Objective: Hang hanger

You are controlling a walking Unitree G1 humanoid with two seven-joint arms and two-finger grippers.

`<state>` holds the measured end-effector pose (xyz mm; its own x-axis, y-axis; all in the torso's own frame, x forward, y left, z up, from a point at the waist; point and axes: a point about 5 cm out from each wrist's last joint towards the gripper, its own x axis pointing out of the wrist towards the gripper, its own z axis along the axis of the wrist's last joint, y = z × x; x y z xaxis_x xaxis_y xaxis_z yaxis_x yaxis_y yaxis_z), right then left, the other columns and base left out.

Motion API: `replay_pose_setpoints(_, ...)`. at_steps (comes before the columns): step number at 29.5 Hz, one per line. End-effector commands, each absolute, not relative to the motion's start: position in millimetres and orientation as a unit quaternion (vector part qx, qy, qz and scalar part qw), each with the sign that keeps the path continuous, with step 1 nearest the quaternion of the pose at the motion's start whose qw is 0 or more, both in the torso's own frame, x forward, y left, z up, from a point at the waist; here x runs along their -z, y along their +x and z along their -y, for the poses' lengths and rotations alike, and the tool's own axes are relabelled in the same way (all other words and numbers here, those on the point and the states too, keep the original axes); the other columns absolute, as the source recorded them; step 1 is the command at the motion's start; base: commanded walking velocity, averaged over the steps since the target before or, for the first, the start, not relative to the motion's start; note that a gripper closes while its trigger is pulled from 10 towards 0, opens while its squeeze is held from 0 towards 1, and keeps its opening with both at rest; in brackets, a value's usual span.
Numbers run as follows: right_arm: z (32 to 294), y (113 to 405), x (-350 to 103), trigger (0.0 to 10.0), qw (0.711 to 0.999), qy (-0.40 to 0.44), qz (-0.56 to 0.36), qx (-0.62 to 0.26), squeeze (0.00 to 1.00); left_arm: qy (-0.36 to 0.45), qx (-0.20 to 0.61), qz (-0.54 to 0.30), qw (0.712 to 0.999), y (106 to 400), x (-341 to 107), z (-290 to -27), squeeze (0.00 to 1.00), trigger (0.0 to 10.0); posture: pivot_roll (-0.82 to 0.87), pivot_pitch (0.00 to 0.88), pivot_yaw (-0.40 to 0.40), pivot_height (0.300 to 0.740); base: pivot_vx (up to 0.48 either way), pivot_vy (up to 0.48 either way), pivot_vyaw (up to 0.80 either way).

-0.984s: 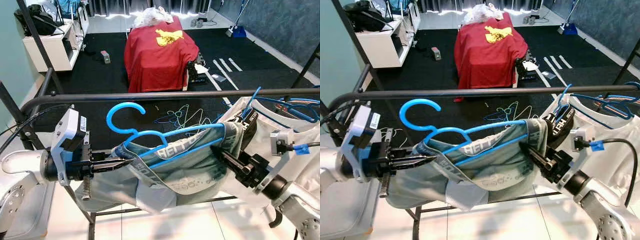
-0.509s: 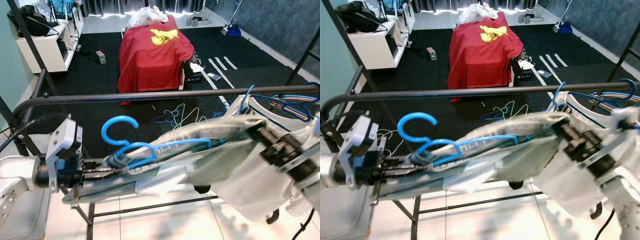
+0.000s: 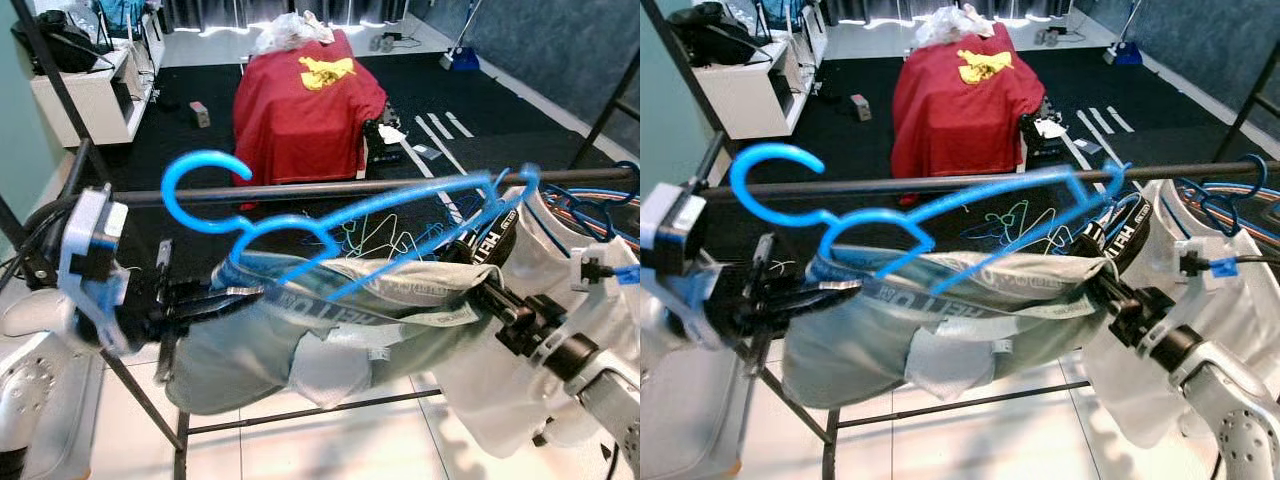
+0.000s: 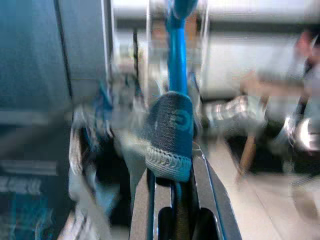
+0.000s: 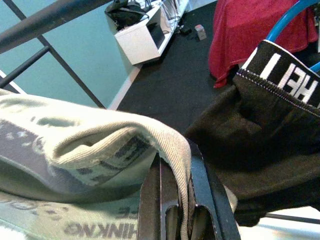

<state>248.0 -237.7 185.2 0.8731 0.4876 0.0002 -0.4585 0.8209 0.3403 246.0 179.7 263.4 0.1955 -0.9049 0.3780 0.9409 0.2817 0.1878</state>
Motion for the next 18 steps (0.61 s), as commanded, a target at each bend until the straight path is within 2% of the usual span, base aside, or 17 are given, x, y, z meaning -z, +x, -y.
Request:
replay_pose_setpoints(1, 232, 246, -186, 0.0, 0.951, 0.159, -0.051, -0.26, 0.0, -0.056, 0.586, 0.223, 0.777, 247, -265, -183, 0.0, 10.0, -0.07, 0.098, -0.036, 0.74, 0.0, 0.0, 0.0)
replay_pose_setpoints(2, 219, 247, -189, 0.0, 0.944, 0.16, -0.047, -0.283, 0.0, -0.137, 0.516, 0.268, 0.802, 265, -271, -172, 0.0, 10.0, -0.07, 0.094, -0.035, 0.74, 0.0, 0.0, 0.0)
replay_pose_setpoints(3, 219, 247, -189, 0.0, 0.944, 0.16, -0.047, -0.283, 0.0, -0.137, 0.516, 0.268, 0.802, 265, -271, -172, 0.0, 10.0, -0.07, 0.094, -0.035, 0.74, 0.0, 0.0, 0.0)
replay_pose_setpoints(4, 205, 248, -193, 0.0, 0.936, 0.163, -0.041, -0.309, 0.0, -0.207, 0.453, 0.282, 0.82, 281, -270, -155, 0.0, 10.0, -0.07, 0.091, -0.034, 0.74, 0.0, 0.0, 0.0)
replay_pose_setpoints(8, 205, 248, -193, 0.0, 0.936, 0.163, -0.041, -0.309, 0.0, -0.207, 0.453, 0.282, 0.82, 281, -270, -155, 0.0, 10.0, -0.07, 0.091, -0.034, 0.74, 0.0, 0.0, 0.0)
replay_pose_setpoints(9, 191, 249, -195, 0.0, 0.929, 0.155, -0.042, -0.333, 0.0, -0.262, 0.411, 0.275, 0.829, 291, -266, -136, 0.0, 10.0, -0.07, 0.088, -0.032, 0.74, 0.0, 0.0, 0.0)
replay_pose_setpoints(11, 191, 249, -195, 0.0, 0.929, 0.155, -0.042, -0.333, 0.0, -0.262, 0.411, 0.275, 0.829, 291, -266, -136, 0.0, 10.0, -0.07, 0.088, -0.032, 0.74, 0.0, 0.0, 0.0)
replay_pose_setpoints(12, 184, 245, -192, 10.0, 0.925, 0.118, -0.061, -0.355, 0.0, -0.233, 0.414, 0.262, 0.84, 292, -262, -123, 0.0, 10.0, -0.07, 0.086, -0.033, 0.74, 0.0, 0.0, 0.0)
replay_pose_setpoints(13, 184, 245, -192, 10.0, 0.925, 0.118, -0.061, -0.355, 0.0, -0.233, 0.414, 0.262, 0.84, 292, -262, -123, 0.0, 10.0, -0.07, 0.086, -0.033, 0.74, 0.0, 0.0, 0.0)
replay_pose_setpoints(14, 186, 239, -189, 10.0, 0.921, 0.081, -0.078, -0.372, 1.0, -0.148, 0.442, 0.25, 0.849, 290, -259, -121, 0.0, 10.0, -0.07, 0.084, -0.032, 0.74, 0.0, 0.0, 0.0)
replay_pose_setpoints(15, 186, 239, -189, 10.0, 0.921, 0.081, -0.078, -0.372, 1.0, -0.148, 0.442, 0.25, 0.849, 290, -259, -121, 0.0, 10.0, -0.07, 0.084, -0.032, 0.74, 0.0, 0.0, 0.0)
replay_pose_setpoints(16, 193, 229, -187, 10.0, 0.913, 0.045, -0.096, -0.394, 1.0, -0.048, 0.478, 0.226, 0.847, 286, -257, -129, 0.0, 10.0, -0.06, 0.086, -0.029, 0.74, 0.0, 0.0, 0.0)
replay_pose_setpoints(18, 193, 229, -187, 10.0, 0.913, 0.045, -0.096, -0.394, 1.0, -0.048, 0.478, 0.226, 0.847, 286, -257, -129, 0.0, 10.0, -0.06, 0.086, -0.029, 0.74, 0.0, 0.0, 0.0)
